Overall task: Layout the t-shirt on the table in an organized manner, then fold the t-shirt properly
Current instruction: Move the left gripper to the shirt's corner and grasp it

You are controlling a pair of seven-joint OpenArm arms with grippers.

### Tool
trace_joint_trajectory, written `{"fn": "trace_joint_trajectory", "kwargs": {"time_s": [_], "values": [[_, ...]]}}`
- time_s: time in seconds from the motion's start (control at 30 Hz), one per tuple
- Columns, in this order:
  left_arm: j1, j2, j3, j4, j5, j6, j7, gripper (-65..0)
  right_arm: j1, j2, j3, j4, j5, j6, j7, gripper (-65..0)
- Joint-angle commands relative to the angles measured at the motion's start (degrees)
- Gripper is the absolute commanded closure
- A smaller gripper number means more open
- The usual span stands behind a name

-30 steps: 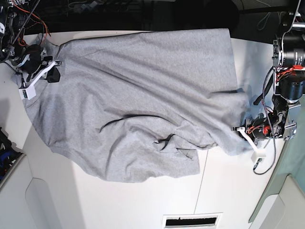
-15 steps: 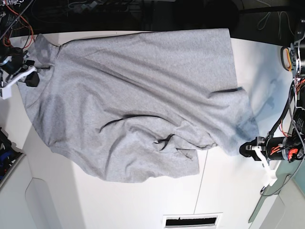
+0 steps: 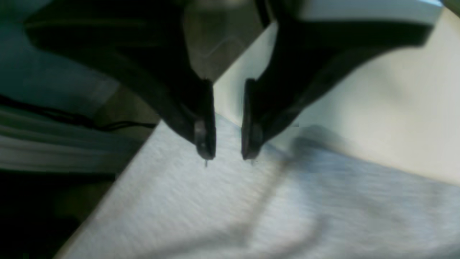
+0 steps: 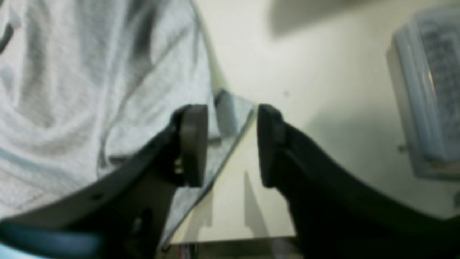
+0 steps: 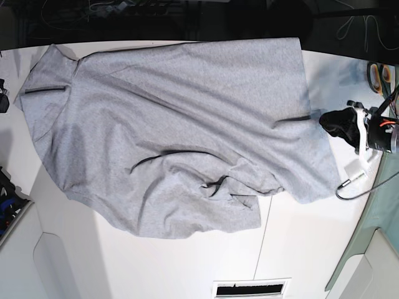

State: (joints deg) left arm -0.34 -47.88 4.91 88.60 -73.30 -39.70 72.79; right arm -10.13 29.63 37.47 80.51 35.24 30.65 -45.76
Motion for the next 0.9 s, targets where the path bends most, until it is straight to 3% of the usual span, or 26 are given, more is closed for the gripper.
{"fn": "trace_joint_trajectory", "kwargs": {"time_s": [0.0, 0.23, 0.33, 0.47, 0.63, 0.87], "values": [[0.7, -1.0, -0.7, 2.0, -1.3, -0.3, -0.6, -18.3, 0.6, 1.5, 0.4, -0.2, 0.8, 0.2, 1.0, -24.6], [10.4, 3.7, -0.8, 6.3, 1.0, -0.3, -0.9, -18.3, 1.5, 3.7, 0.4, -12.2, 0.8, 1.0, 8.9, -26.7], [13.2, 6.3, -0.8, 6.3, 3.2, -0.3, -1.9, -18.3, 4.1, 4.0, 0.0, -16.0, 0.7, 1.7, 9.7, -31.9], [15.5, 9.3, -1.9, 6.3, 6.9, -0.3, -2.8, -18.4, 7.1, 4.0, -2.7, -19.9, -0.7, 1.7, 9.9, -31.9], [19.4, 12.9, -9.4, 6.3, 7.6, -0.3, -3.6, -27.2, 7.7, 3.9, -8.5, -22.9, -2.6, 1.0, 12.6, -31.9], [25.4, 16.5, -21.7, 6.3, 7.6, -0.3, -5.4, -27.4, 7.7, 3.4, -9.6, -22.9, -2.9, 0.5, 12.7, -31.9]]}}
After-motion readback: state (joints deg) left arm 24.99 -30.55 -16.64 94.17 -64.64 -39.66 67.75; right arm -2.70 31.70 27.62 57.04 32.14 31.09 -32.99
